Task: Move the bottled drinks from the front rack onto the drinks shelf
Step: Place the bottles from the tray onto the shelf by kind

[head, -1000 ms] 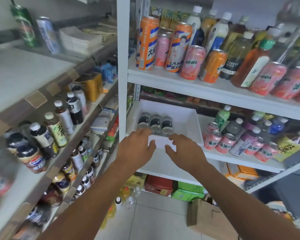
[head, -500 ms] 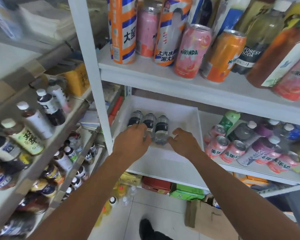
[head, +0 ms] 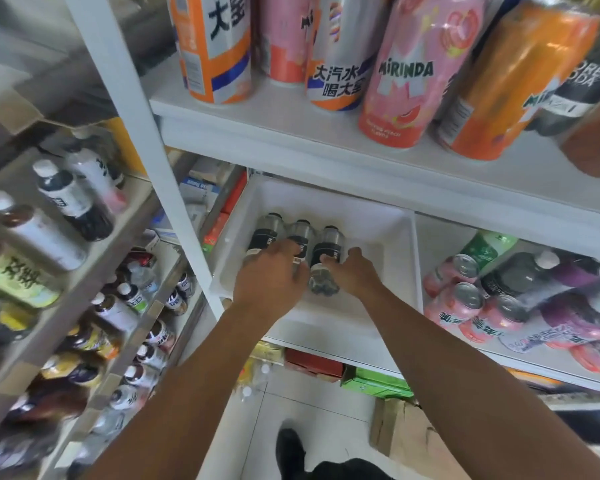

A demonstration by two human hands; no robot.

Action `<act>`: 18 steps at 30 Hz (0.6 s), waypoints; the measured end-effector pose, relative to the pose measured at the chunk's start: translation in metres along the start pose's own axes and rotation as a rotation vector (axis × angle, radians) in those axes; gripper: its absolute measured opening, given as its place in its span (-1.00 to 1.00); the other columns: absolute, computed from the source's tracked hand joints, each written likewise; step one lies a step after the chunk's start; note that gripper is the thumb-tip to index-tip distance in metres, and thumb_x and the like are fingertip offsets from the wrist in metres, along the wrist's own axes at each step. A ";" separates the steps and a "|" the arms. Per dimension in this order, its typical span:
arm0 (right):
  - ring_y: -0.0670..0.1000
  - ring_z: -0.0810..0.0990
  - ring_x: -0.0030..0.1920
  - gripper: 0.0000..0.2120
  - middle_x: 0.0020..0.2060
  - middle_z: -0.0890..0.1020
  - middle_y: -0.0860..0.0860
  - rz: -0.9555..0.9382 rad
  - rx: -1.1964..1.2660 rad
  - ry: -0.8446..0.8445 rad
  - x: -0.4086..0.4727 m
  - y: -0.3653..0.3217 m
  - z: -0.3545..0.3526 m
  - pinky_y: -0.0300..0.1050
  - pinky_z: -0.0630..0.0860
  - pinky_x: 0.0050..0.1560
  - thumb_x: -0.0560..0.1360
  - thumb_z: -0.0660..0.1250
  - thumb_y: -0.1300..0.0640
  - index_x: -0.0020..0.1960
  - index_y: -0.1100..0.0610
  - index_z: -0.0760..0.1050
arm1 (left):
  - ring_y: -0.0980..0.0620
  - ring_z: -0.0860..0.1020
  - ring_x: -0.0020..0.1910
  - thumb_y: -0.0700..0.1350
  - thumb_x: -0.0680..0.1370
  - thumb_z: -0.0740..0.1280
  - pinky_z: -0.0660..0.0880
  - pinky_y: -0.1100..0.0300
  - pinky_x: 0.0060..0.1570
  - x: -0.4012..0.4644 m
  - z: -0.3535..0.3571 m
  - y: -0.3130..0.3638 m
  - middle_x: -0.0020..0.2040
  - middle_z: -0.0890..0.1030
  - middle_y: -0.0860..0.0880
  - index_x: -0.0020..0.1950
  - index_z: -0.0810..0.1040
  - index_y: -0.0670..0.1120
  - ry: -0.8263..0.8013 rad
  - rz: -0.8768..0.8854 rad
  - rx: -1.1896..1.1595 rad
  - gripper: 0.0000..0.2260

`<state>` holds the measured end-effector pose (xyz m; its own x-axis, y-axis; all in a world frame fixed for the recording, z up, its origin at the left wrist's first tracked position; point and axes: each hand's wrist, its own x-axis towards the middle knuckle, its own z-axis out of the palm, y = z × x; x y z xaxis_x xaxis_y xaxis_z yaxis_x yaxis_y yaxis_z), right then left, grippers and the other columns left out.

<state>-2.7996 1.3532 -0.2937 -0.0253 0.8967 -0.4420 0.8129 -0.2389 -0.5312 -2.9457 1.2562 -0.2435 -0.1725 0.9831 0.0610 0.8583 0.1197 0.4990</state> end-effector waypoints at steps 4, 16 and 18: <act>0.01 0.59 -0.18 -0.35 0.07 0.52 0.13 0.022 0.051 -0.010 0.006 0.001 0.014 -0.18 0.49 -0.29 0.48 0.38 -0.20 0.34 0.20 0.24 | -0.17 0.60 0.02 0.02 0.58 0.23 0.52 0.00 0.03 0.001 0.006 -0.002 0.08 0.63 -0.06 0.18 0.50 -0.06 0.001 -0.028 -0.001 -0.76; 0.08 0.65 -0.26 -0.42 -0.15 0.63 0.14 0.118 0.284 -0.099 -0.008 0.012 -0.001 -0.16 0.55 -0.33 0.14 0.43 0.00 0.08 0.28 0.52 | -0.14 0.57 0.09 0.04 0.57 0.22 0.56 -0.03 0.01 -0.016 -0.009 0.000 0.15 0.61 -0.05 0.28 0.47 -0.01 -0.028 -0.040 -0.027 -0.69; 0.10 0.65 -0.21 -0.46 -0.15 0.65 0.14 0.098 0.334 -0.084 -0.016 0.013 -0.009 -0.06 0.57 -0.22 0.09 0.39 0.00 0.01 0.24 0.56 | -0.14 0.57 0.10 0.04 0.57 0.23 0.56 -0.03 0.02 -0.021 -0.013 0.002 0.15 0.61 -0.05 0.28 0.48 -0.02 -0.030 -0.029 -0.041 -0.69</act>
<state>-2.7831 1.3390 -0.2872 -0.0160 0.8331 -0.5530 0.5788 -0.4432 -0.6845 -2.9470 1.2344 -0.2326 -0.1819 0.9831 0.0209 0.8325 0.1427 0.5354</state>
